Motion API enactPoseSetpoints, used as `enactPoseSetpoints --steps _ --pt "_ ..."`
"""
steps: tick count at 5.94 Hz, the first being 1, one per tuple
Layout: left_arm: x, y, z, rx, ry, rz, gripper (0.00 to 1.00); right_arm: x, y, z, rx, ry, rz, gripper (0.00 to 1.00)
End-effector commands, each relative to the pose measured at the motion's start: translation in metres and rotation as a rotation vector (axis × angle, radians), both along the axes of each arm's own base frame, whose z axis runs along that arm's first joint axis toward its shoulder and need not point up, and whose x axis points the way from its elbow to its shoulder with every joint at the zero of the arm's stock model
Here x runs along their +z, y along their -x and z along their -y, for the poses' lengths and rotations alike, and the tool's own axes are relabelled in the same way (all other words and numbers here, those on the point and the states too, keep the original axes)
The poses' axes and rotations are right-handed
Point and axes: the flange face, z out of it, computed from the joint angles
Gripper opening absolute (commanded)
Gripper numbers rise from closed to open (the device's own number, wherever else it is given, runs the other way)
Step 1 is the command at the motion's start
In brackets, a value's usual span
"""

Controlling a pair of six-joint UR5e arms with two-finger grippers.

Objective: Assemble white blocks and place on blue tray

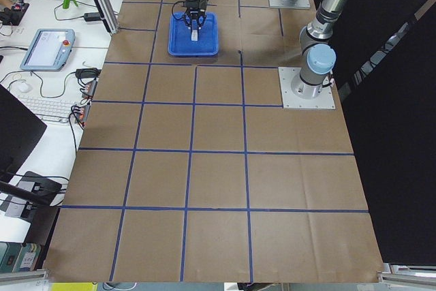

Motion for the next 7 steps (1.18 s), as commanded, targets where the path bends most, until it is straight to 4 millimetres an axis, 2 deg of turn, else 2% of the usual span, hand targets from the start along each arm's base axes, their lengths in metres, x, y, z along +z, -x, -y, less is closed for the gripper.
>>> enactPoseSetpoints --steps 1,5,6,7 --pt "0.0002 -0.0003 -0.0003 0.001 -0.001 -0.001 0.99 0.0 -0.0001 0.0 0.0 0.0 0.001 0.44" --pt "0.0026 -0.0005 -0.001 0.001 0.006 0.0 0.99 0.0007 -0.0003 0.0005 -0.001 0.0 0.003 0.53" --pt "0.0011 -0.0005 -0.0007 0.001 0.003 0.001 0.99 0.0011 0.0005 0.0014 -0.004 -0.001 0.003 0.92" --pt "0.0019 -0.0005 -0.0005 0.001 0.004 0.0 0.99 0.0096 0.0014 0.0025 -0.034 -0.005 -0.008 1.0"
